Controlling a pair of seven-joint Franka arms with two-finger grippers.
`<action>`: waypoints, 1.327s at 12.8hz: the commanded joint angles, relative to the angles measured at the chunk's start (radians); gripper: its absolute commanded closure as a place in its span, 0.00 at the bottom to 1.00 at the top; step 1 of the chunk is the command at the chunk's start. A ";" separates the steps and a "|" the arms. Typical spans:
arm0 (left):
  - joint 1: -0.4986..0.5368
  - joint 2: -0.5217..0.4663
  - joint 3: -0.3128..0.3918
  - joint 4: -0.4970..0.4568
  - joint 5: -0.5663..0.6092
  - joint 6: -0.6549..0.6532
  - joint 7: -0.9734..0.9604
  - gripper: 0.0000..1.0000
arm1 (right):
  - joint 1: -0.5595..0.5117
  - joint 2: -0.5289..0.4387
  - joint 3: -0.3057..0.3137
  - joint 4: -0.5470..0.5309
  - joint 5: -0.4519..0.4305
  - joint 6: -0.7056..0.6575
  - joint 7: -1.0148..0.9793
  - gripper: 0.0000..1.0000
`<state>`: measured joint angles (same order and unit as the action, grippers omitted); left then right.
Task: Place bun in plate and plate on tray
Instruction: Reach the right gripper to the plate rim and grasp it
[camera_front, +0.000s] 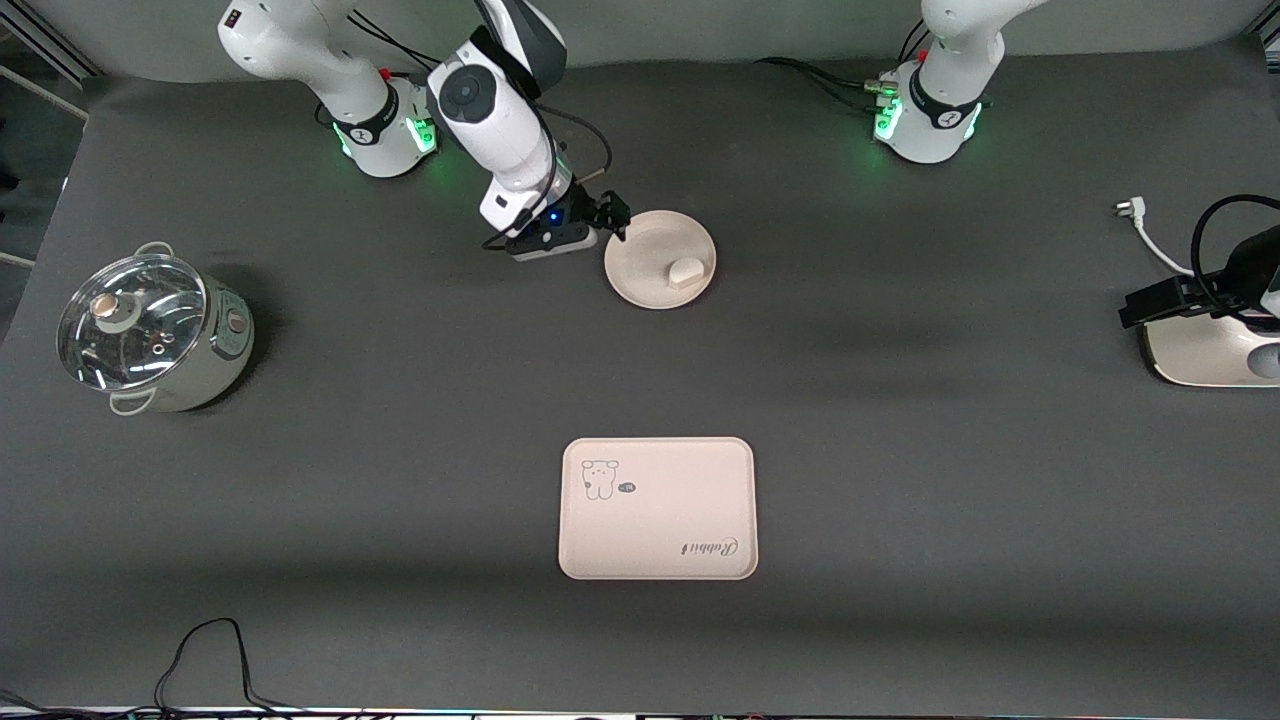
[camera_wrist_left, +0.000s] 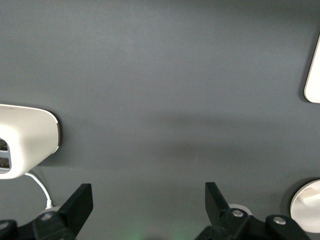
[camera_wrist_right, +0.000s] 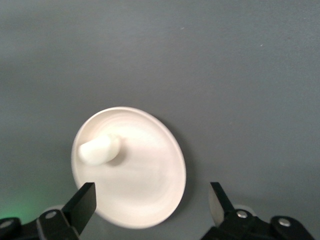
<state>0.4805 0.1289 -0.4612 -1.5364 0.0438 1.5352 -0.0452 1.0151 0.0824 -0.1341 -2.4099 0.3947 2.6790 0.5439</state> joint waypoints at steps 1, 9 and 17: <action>0.004 -0.021 0.001 -0.016 -0.019 0.013 0.117 0.00 | 0.017 0.112 0.020 -0.008 0.080 0.137 -0.033 0.00; 0.030 -0.020 0.022 -0.015 -0.079 0.009 0.110 0.00 | 0.066 0.261 0.120 -0.041 0.272 0.360 -0.033 0.00; 0.033 -0.020 0.022 -0.010 -0.079 0.011 0.108 0.00 | 0.053 0.246 0.123 -0.038 0.274 0.306 -0.035 0.70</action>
<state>0.5084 0.1292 -0.4406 -1.5358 -0.0213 1.5407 0.0485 1.0721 0.3504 -0.0119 -2.4472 0.6359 3.0101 0.5345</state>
